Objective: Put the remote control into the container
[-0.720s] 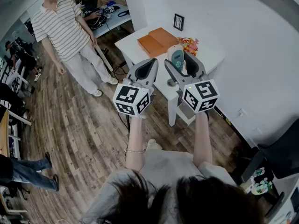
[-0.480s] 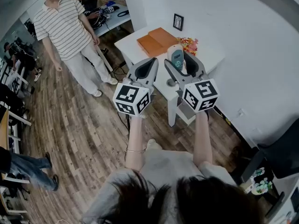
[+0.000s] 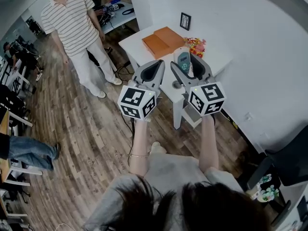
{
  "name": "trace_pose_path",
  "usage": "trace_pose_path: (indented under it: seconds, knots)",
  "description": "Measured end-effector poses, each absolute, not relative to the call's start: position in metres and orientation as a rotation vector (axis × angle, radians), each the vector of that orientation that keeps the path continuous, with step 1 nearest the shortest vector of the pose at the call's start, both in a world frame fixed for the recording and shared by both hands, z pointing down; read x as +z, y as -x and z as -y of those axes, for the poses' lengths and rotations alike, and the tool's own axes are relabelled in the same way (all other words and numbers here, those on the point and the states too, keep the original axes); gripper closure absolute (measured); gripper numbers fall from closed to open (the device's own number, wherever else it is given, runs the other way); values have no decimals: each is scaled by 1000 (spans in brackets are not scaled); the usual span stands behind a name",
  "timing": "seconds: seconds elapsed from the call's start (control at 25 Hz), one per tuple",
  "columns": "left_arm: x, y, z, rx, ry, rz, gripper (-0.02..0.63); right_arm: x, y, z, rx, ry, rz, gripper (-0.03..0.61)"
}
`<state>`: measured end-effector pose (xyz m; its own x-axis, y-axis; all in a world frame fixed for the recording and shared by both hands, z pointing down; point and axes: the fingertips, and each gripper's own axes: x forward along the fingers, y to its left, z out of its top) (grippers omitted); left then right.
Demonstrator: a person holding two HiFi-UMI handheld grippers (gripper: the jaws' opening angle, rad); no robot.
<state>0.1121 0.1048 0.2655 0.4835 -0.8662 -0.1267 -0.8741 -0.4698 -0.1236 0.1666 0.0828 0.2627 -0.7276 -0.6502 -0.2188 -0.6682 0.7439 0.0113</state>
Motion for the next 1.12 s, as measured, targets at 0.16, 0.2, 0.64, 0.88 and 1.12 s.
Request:
trace_pose_path:
  seconds: [0.16,0.2,0.64,0.88,1.12]
  knots:
    - [269,-108,-100,60,2551,-1536,609,262,-160,-77,109,1033,-2746,292]
    - [270,-105,-100,56,2549,-1547,609,263,-159,-75,102,1034,-2747,292]
    - [287,-73,-70,42,2567,-1606,609,285,-133,-41,12,1021,-2789,291]
    - [292,-57,-39,13,2577,-1607,609,292,-124,-10,11,1040,-2805,291]
    - [301,-38,-9,12,2605,-1601,609,297,-106,19,5,1053,-2821,292]
